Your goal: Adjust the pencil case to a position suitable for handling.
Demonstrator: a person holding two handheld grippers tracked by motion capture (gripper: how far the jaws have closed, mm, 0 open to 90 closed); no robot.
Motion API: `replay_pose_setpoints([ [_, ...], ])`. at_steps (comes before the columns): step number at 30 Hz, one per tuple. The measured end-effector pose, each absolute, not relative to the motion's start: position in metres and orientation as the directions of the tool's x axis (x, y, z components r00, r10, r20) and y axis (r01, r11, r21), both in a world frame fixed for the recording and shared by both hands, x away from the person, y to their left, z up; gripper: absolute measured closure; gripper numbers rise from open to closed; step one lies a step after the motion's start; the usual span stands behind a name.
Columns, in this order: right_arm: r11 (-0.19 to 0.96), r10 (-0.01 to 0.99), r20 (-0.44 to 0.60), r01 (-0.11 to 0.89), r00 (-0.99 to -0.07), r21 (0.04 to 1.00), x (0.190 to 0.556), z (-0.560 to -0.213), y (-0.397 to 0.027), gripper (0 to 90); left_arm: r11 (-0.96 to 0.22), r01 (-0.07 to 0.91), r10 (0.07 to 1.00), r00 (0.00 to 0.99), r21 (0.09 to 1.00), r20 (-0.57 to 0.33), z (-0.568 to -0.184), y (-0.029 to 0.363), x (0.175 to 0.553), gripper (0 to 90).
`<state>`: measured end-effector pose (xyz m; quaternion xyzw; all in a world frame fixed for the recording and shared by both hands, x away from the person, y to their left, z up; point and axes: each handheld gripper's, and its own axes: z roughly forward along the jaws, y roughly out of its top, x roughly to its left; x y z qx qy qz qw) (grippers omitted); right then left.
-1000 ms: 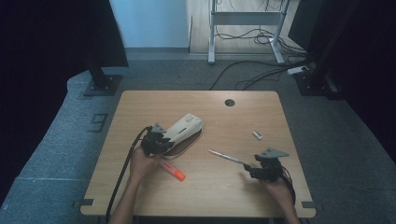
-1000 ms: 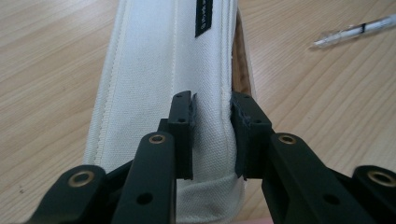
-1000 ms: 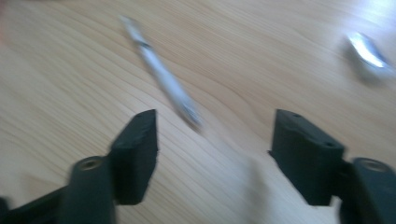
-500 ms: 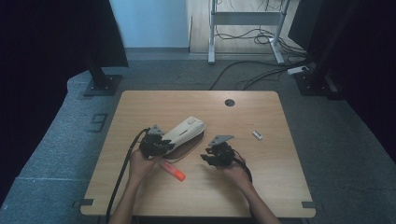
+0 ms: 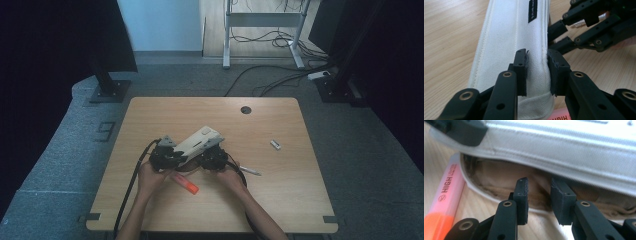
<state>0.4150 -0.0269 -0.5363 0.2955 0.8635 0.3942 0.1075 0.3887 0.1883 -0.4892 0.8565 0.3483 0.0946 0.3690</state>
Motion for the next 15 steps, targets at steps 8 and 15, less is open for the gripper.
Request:
replay_pose_setpoints([
  [8,0.494,0.6,0.041,0.41,-0.799,0.767,0.416,-0.532,-0.028,67.0,-0.485,0.51,0.672,0.737,0.71,-0.071,-0.483,0.196,0.371,56.9],
  [15,0.481,0.604,0.044,0.407,-0.796,0.776,0.419,-0.527,-0.029,66.3,-0.461,0.494,0.653,0.752,0.737,-0.095,-0.472,0.211,0.342,51.7],
])
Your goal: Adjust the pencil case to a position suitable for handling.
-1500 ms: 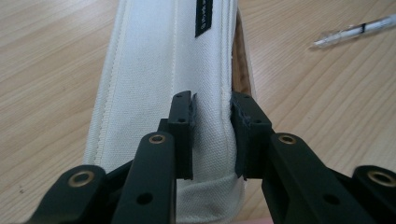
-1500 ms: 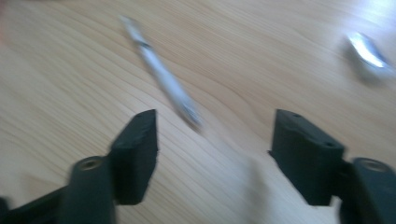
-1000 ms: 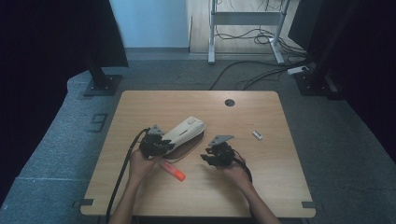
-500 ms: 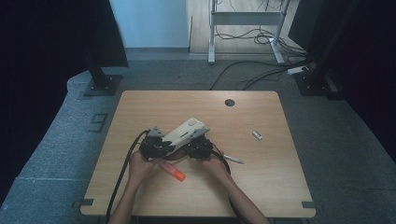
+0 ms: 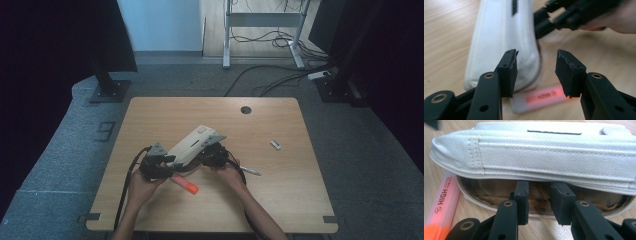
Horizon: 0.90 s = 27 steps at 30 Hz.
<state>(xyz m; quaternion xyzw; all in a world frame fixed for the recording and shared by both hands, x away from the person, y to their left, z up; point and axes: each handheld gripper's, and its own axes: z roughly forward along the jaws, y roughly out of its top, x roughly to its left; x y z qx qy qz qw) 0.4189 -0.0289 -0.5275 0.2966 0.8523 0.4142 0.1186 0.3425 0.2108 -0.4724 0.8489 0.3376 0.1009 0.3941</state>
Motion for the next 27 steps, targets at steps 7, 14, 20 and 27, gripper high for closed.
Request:
replay_pose_setpoints([
  [7,0.476,0.606,0.045,0.407,-0.794,0.779,0.42,-0.524,-0.028,65.7,-0.497,0.492,0.683,0.73,0.715,-0.026,-0.487,0.209,0.336,39.9],
  [14,0.473,0.604,0.052,0.411,-0.795,0.779,0.422,-0.522,-0.026,65.4,-0.543,0.5,0.73,0.678,0.674,0.085,-0.507,0.204,0.359,29.9],
  [20,0.462,0.605,0.063,0.414,-0.794,0.785,0.425,-0.522,-0.025,65.0,-0.536,0.471,0.745,0.654,0.701,0.131,-0.509,0.205,0.366,69.0],
  [27,0.502,0.598,0.062,0.434,-0.799,0.748,0.429,-0.533,-0.014,63.5,-0.452,0.496,0.75,0.662,0.741,0.014,-0.498,0.21,0.371,80.7],
])
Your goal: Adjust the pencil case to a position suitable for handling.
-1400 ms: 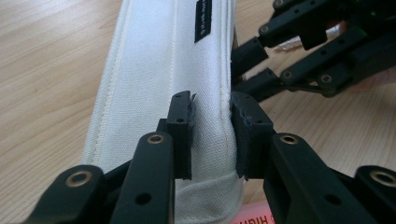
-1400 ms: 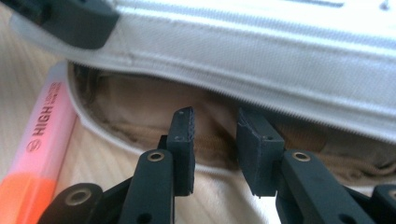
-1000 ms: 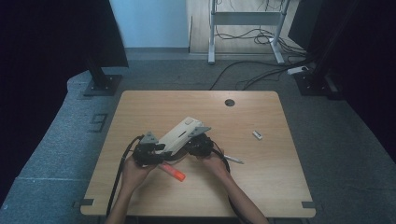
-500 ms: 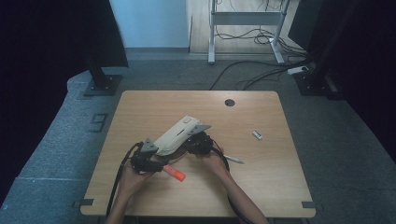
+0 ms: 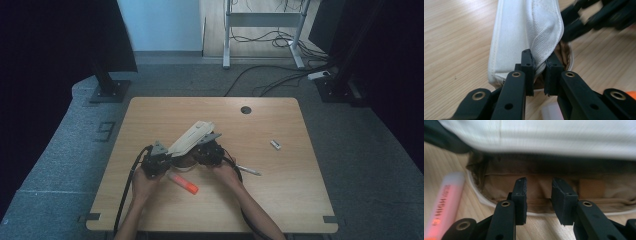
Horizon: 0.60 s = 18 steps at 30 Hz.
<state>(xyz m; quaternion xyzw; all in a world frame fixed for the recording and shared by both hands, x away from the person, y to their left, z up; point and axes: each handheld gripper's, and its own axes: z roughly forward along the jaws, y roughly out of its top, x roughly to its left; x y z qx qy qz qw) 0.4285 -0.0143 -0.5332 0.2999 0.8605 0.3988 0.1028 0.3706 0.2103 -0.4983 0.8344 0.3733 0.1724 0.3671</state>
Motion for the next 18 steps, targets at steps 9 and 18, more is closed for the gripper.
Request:
replay_pose_setpoints([
  [9,0.546,0.593,0.035,0.434,-0.805,0.716,0.425,-0.54,-0.013,66.6,-0.379,0.482,0.768,0.64,0.79,-0.022,-0.489,0.212,0.372,76.3],
  [18,0.572,0.595,0.017,0.439,-0.803,0.693,0.422,-0.538,-0.012,68.1,-0.419,0.469,0.782,0.621,0.777,0.047,-0.485,0.19,0.389,58.1],
])
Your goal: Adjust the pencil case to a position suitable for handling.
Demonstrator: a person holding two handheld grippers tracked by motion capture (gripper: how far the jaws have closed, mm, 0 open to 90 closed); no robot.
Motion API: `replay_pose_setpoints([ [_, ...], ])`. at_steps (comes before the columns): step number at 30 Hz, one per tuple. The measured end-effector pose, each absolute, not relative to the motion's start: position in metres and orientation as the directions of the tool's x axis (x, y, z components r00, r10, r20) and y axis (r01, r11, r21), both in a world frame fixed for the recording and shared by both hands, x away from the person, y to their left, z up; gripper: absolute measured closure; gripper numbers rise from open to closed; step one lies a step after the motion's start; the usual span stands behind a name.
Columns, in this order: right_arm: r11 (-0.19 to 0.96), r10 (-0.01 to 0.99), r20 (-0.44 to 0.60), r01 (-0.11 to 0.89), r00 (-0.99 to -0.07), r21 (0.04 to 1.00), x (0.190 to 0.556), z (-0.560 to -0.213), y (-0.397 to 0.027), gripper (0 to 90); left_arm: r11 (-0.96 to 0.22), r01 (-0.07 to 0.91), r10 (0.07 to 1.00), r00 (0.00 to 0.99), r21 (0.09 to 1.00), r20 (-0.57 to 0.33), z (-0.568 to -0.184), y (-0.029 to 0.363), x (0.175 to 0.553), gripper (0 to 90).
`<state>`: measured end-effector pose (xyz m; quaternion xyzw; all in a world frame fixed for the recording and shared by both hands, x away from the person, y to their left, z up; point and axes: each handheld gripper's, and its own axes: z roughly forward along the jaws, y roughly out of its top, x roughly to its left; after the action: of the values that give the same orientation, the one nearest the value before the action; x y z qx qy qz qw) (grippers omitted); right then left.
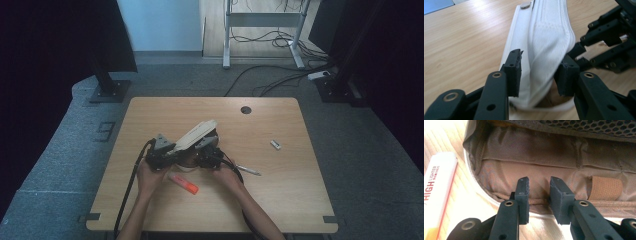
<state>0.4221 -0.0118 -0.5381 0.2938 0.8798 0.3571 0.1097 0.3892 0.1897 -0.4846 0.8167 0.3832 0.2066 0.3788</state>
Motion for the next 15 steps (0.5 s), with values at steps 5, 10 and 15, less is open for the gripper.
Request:
replay_pose_setpoints([
  [5,0.576,0.588,0.016,0.433,-0.808,0.693,0.42,-0.538,-0.015,68.6,-0.406,0.474,0.802,0.595,0.781,0.055,-0.48,0.188,0.406,50.9],
  [10,0.574,0.58,0.025,0.43,-0.814,0.696,0.415,-0.539,-0.023,69.2,-0.345,0.524,0.824,0.566,0.778,-0.015,-0.484,0.209,0.424,38.3],
  [15,0.576,0.573,0.03,0.428,-0.819,0.696,0.412,-0.539,-0.026,69.5,-0.341,0.56,0.833,0.552,0.755,-0.033,-0.492,0.215,0.432,29.2],
])
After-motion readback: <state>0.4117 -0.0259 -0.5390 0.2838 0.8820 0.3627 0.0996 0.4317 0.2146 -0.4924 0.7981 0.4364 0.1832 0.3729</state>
